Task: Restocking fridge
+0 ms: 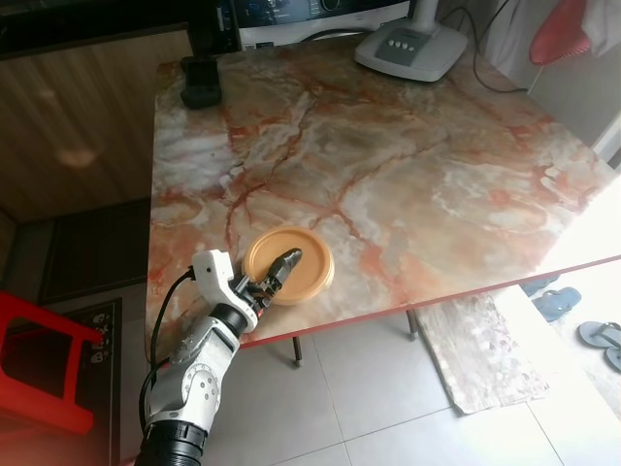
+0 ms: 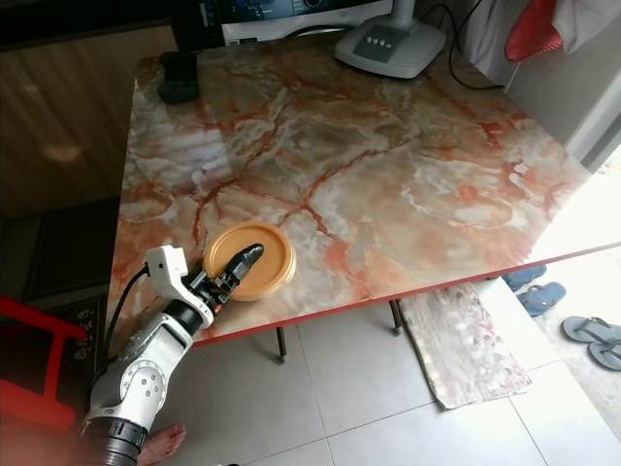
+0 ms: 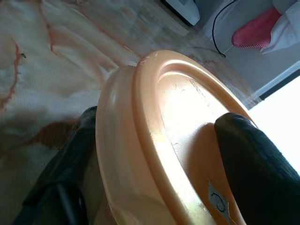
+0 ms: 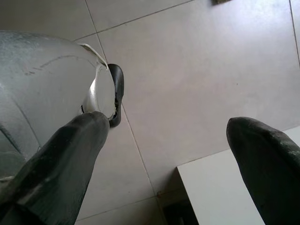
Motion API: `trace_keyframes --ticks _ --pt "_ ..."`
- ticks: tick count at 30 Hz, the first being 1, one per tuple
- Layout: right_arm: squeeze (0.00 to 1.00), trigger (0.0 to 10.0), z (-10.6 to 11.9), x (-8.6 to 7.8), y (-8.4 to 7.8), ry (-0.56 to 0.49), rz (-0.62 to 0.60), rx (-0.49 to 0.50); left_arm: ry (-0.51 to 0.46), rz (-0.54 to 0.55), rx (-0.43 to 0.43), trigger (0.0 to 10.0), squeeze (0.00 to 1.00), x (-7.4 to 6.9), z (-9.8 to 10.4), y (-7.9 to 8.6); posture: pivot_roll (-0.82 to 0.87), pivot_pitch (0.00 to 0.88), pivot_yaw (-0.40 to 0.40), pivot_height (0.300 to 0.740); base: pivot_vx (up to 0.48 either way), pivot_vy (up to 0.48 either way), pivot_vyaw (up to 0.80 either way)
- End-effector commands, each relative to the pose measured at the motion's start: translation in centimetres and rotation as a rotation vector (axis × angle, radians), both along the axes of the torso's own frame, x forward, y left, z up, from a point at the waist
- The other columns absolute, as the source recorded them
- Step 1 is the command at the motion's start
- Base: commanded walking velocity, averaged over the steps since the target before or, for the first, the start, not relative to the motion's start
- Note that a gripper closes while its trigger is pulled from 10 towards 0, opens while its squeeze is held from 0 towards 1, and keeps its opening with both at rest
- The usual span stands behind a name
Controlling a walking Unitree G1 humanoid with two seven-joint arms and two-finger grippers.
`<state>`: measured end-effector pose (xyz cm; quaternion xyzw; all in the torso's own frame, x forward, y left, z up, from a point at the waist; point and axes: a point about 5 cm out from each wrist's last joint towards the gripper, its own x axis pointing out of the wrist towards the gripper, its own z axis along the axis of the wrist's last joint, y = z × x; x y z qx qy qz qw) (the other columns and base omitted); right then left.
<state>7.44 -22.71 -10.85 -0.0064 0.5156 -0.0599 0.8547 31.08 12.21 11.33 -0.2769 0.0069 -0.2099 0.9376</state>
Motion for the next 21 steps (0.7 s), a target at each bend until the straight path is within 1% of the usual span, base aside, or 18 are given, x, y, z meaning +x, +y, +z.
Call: trace_keyframes --ticks 1,9,16,21 --pt "0.00 10.0 -0.20 -0.93 0.10 0.029 0.000 0.001 0.027 0.002 -0.001 0.0 0.00 -0.10 -0.71 0.15 0.05 0.176 0.008 0.740 0.000 0.000 0.00" --pt "0.00 10.0 -0.19 -0.92 0.04 0.028 0.003 0.000 0.020 0.018 -0.025 0.0 0.00 0.09 -0.43 0.13 0.04 0.177 0.005 0.740 0.000 0.000 0.00" --pt "0.00 10.0 -0.18 -0.95 0.00 0.028 0.002 -0.001 0.013 0.017 -0.023 0.0 0.00 0.09 -0.21 0.05 0.04 0.179 0.003 0.740 0.000 0.000 0.00" --pt "0.00 10.0 -0.18 -0.96 0.00 0.028 0.004 0.001 0.016 0.035 -0.024 0.0 0.00 0.04 -0.17 0.48 0.04 0.183 0.004 0.740 0.000 0.000 0.00"
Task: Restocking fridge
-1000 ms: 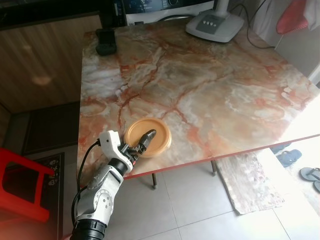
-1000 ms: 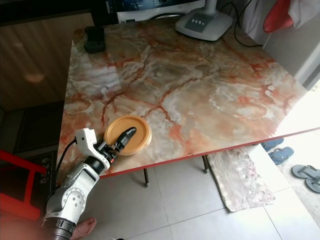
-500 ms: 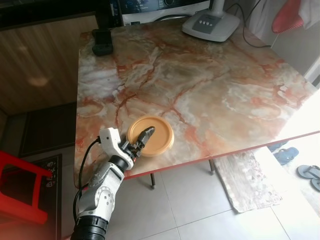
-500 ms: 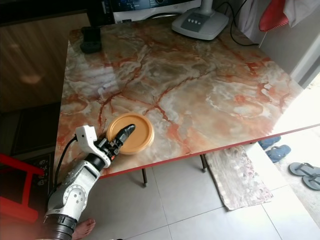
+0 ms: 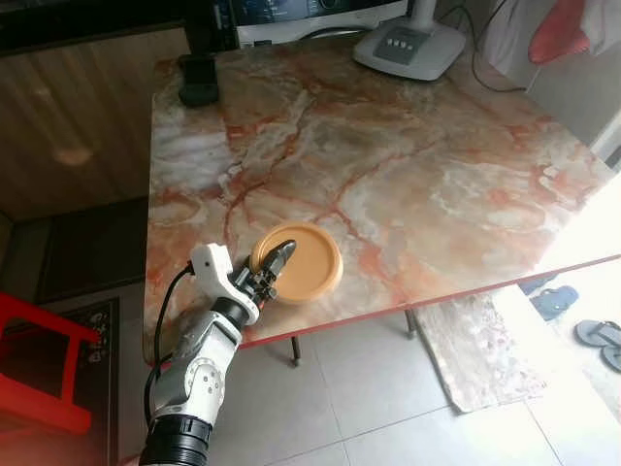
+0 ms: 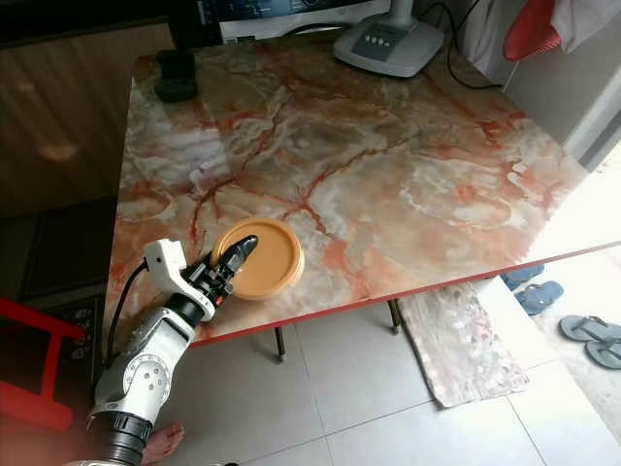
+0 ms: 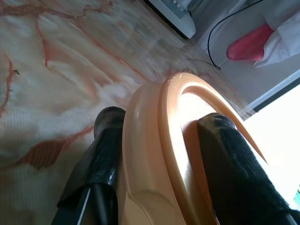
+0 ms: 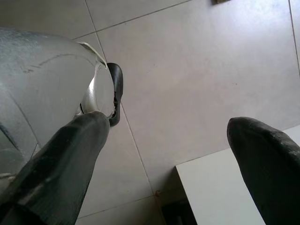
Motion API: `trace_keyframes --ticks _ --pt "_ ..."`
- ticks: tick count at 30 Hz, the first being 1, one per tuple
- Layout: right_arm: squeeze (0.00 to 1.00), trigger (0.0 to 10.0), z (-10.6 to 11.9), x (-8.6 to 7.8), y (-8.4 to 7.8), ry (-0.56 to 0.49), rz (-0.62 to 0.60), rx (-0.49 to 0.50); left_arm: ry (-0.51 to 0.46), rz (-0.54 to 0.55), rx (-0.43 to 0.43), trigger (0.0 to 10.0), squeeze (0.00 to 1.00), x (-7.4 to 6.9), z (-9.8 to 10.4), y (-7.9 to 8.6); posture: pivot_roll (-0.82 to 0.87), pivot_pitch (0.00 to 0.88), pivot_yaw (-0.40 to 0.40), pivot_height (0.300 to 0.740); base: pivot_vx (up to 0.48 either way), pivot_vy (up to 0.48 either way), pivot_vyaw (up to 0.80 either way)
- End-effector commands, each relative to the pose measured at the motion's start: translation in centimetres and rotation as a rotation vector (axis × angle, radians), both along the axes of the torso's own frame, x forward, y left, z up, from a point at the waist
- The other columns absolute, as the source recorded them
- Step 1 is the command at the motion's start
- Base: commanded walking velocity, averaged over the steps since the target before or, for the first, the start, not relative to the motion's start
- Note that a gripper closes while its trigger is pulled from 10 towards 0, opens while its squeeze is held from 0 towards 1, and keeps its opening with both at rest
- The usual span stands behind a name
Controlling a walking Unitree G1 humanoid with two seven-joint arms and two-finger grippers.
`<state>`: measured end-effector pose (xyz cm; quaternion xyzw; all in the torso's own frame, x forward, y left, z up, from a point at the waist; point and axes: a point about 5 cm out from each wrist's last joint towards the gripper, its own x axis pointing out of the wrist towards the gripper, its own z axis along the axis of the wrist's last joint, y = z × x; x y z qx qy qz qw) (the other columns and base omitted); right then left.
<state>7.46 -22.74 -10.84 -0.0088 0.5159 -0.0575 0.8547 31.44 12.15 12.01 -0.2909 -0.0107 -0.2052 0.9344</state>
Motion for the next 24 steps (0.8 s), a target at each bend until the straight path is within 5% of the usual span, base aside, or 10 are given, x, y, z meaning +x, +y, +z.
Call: trace_keyframes --ticks 1,9,13,16,22,23,24 --pt "0.00 10.0 -0.2 -1.0 0.0 0.027 -0.003 0.003 0.040 0.018 0.010 0.0 0.00 -0.3 -0.8 0.6 0.04 0.183 0.004 0.740 0.000 0.000 0.00" --pt "0.00 10.0 -0.2 -1.0 0.0 0.030 -0.001 0.001 0.000 0.009 0.008 0.0 0.00 -0.3 0.3 0.2 0.04 0.183 0.001 0.740 0.000 0.000 0.00" --pt "0.00 10.0 -0.2 -1.1 -0.1 0.031 -0.001 0.000 -0.039 0.032 -0.104 0.0 0.00 -0.2 2.0 0.0 0.04 0.183 -0.003 0.740 0.000 0.000 0.00" --pt "0.00 10.0 -0.2 -1.1 -0.2 0.032 -0.002 0.001 -0.075 0.023 -0.285 0.0 0.00 -0.3 4.1 0.0 0.04 0.184 -0.004 0.740 0.000 0.000 0.00" --pt "0.00 10.0 -0.2 -1.2 -0.1 0.032 -0.005 0.005 -0.142 -0.028 -0.312 0.0 0.00 -1.0 6.7 -0.5 0.05 0.183 -0.001 0.740 0.000 0.000 0.00" --pt "0.00 10.0 -0.2 -1.2 -0.1 0.028 -0.011 0.009 -0.143 -0.029 -0.262 3.2 0.00 -1.1 6.7 -0.5 0.05 0.181 0.007 0.740 0.000 0.000 0.00" --pt "0.00 10.0 -0.2 -1.2 -0.1 0.028 -0.011 0.009 -0.143 -0.029 -0.262 3.2 0.00 -1.1 6.7 -0.5 0.05 0.181 0.007 0.740 0.000 0.000 0.00"
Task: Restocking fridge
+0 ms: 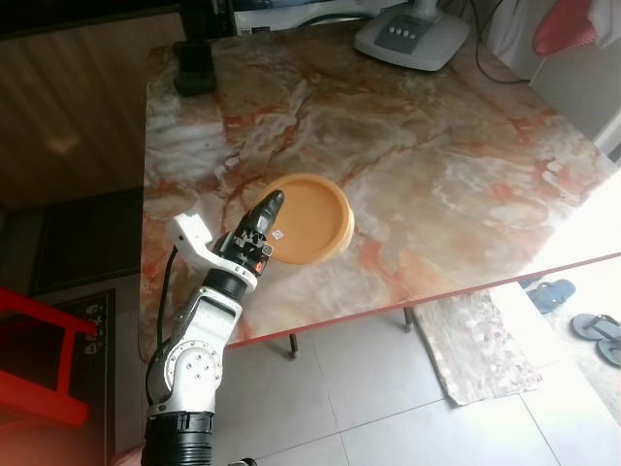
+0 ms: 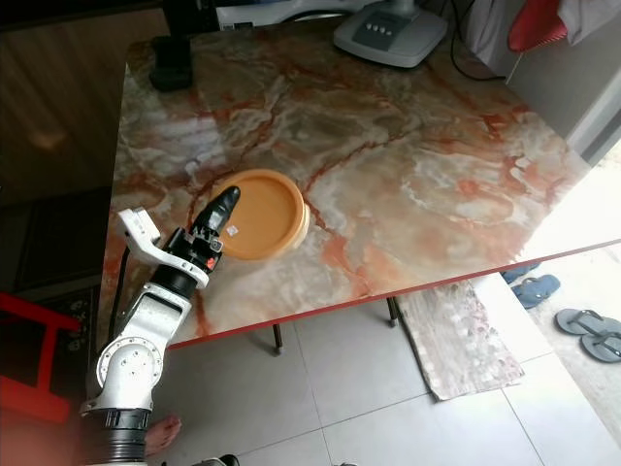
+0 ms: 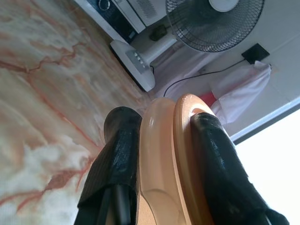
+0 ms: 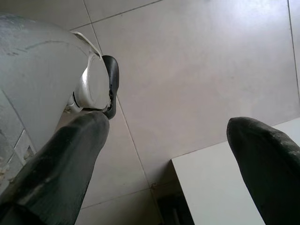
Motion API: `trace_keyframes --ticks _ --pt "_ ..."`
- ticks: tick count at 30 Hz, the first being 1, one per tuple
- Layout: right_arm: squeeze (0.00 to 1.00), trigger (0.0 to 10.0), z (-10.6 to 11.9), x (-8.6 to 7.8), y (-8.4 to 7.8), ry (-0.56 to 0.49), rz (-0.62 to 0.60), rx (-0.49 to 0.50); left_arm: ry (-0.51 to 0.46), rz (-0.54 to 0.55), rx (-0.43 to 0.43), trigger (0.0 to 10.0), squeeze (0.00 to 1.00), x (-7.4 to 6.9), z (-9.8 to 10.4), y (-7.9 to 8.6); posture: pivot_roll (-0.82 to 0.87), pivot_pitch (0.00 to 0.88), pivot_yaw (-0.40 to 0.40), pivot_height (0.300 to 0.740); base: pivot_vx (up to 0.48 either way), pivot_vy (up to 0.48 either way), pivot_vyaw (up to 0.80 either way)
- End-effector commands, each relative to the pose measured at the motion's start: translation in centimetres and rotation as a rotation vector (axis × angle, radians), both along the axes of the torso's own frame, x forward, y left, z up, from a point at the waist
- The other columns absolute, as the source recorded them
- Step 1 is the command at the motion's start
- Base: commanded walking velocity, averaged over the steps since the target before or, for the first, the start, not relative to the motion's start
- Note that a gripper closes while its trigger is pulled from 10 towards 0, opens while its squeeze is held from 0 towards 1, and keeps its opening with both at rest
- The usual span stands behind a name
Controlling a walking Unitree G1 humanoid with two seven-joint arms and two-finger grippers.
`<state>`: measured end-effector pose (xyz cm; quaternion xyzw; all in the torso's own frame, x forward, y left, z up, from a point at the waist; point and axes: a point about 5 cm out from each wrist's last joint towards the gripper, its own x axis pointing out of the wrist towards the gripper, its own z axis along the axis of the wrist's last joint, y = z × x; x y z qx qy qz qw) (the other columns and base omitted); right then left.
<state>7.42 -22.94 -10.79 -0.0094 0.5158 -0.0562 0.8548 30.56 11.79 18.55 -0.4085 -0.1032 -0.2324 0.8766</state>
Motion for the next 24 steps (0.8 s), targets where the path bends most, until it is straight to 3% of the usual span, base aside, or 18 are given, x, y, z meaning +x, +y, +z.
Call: trace_keyframes --ticks 1,3,7,17,24 --pt "0.00 10.0 -0.2 -1.1 0.1 0.026 -0.019 0.010 0.007 0.004 0.044 10.0 0.00 -0.4 0.1 -0.1 0.05 0.181 0.011 0.740 0.000 0.000 0.00" --pt "0.00 10.0 -0.2 -1.1 0.1 0.026 -0.022 0.011 0.014 0.005 0.037 10.0 0.00 -0.4 0.2 0.0 0.05 0.181 0.011 0.740 0.000 0.000 0.00" --pt "0.00 10.0 -0.3 -1.2 0.4 0.024 -0.058 0.025 0.040 0.024 0.129 10.0 0.00 -0.8 -0.4 0.8 0.04 0.169 0.038 0.740 0.000 0.000 0.00" --pt "0.00 10.0 -0.4 -1.3 0.8 0.026 -0.075 0.038 0.046 0.024 0.210 10.0 0.00 -0.5 -0.7 0.5 0.04 0.122 0.055 0.740 0.000 0.000 -0.77" --pt "0.00 10.0 -0.3 -0.1 1.2 -0.004 -0.093 0.043 0.038 0.001 0.225 10.0 0.00 0.6 -0.8 0.0 0.03 0.051 0.082 0.740 0.000 0.000 -0.79"
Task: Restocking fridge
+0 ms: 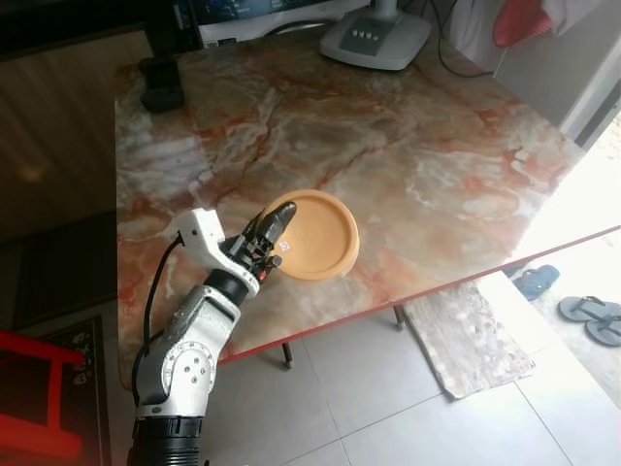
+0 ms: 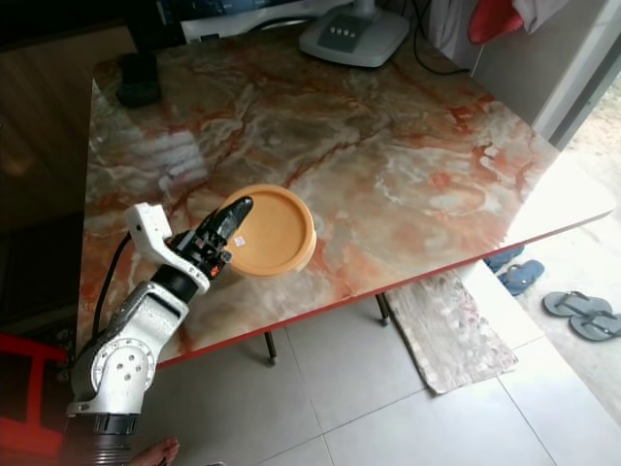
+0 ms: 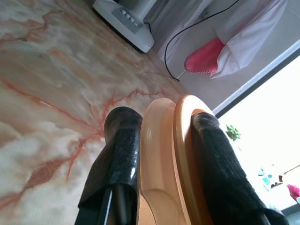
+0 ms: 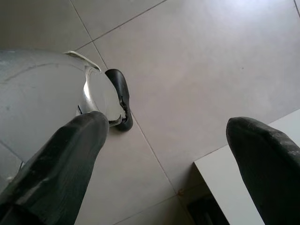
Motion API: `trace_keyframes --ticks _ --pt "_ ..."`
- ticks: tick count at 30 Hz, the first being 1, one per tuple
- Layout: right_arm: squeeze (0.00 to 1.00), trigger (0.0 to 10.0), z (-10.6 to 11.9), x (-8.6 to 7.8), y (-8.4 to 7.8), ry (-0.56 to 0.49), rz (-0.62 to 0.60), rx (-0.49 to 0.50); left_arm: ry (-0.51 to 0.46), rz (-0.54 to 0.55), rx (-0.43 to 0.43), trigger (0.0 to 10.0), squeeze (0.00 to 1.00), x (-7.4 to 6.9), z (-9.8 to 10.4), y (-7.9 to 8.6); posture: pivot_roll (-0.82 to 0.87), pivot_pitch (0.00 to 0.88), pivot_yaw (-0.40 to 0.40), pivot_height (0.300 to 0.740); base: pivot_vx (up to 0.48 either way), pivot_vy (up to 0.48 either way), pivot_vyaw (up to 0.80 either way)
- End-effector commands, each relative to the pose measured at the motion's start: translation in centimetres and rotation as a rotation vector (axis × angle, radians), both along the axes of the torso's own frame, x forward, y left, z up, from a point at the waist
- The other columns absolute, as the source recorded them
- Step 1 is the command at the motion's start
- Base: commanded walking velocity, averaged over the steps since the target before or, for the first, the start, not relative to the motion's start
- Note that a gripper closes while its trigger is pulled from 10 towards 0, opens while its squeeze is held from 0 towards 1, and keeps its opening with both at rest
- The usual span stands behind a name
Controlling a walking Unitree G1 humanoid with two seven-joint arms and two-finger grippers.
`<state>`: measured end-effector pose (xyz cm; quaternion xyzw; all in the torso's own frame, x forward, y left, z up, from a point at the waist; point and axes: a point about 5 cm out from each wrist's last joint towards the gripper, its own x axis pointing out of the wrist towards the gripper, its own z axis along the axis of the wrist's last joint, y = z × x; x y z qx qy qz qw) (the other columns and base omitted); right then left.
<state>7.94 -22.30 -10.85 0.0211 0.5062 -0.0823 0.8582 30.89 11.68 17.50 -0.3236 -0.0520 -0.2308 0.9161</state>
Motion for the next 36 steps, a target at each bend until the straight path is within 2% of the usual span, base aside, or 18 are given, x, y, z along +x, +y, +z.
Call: trace_keyframes --ticks 1,3,10,13,18,26,30,36 --pt "0.00 10.0 -0.3 -0.6 0.6 0.020 -0.017 0.020 -0.022 0.001 0.020 10.0 0.00 0.2 0.3 0.1 0.03 0.051 0.082 0.740 0.000 0.000 -0.79" --pt "0.00 10.0 -0.2 -0.1 0.6 0.008 -0.025 0.018 -0.028 0.001 0.024 10.0 0.00 0.6 0.3 0.0 0.02 0.004 0.087 0.740 0.000 0.000 -0.79" --pt "0.00 10.0 0.0 0.9 0.5 0.000 -0.026 0.011 -0.059 -0.003 0.028 10.0 0.00 1.8 0.6 -0.5 0.04 0.000 0.067 0.740 0.000 0.000 -0.78" --pt "0.00 10.0 0.2 1.7 0.2 -0.014 -0.022 0.000 -0.089 -0.012 0.013 10.0 0.00 2.8 1.2 -1.1 0.03 0.000 0.053 0.740 0.000 0.000 -0.78" --pt "0.00 10.0 0.4 2.2 -0.2 -0.030 -0.037 -0.013 -0.102 -0.017 0.006 10.0 0.00 3.5 1.4 -1.8 0.02 0.000 0.036 0.740 0.000 0.000 -0.78" --pt "0.00 10.0 0.7 3.1 -0.8 -0.038 -0.030 -0.027 -0.131 0.031 -0.016 10.0 0.00 4.9 2.1 -2.1 0.04 0.000 0.001 0.740 0.000 0.000 -0.77" --pt "0.00 10.0 0.8 3.4 -0.8 -0.045 -0.026 -0.024 -0.142 0.055 0.018 10.0 0.00 5.2 2.0 -2.1 0.04 0.000 0.005 0.740 0.000 -0.240 -0.77" --pt "0.00 10.0 0.7 3.0 -0.7 -0.033 -0.016 -0.018 -0.133 0.034 0.033 10.0 0.00 4.6 1.1 -2.2 0.06 0.004 0.017 0.740 0.000 -0.330 -0.77"
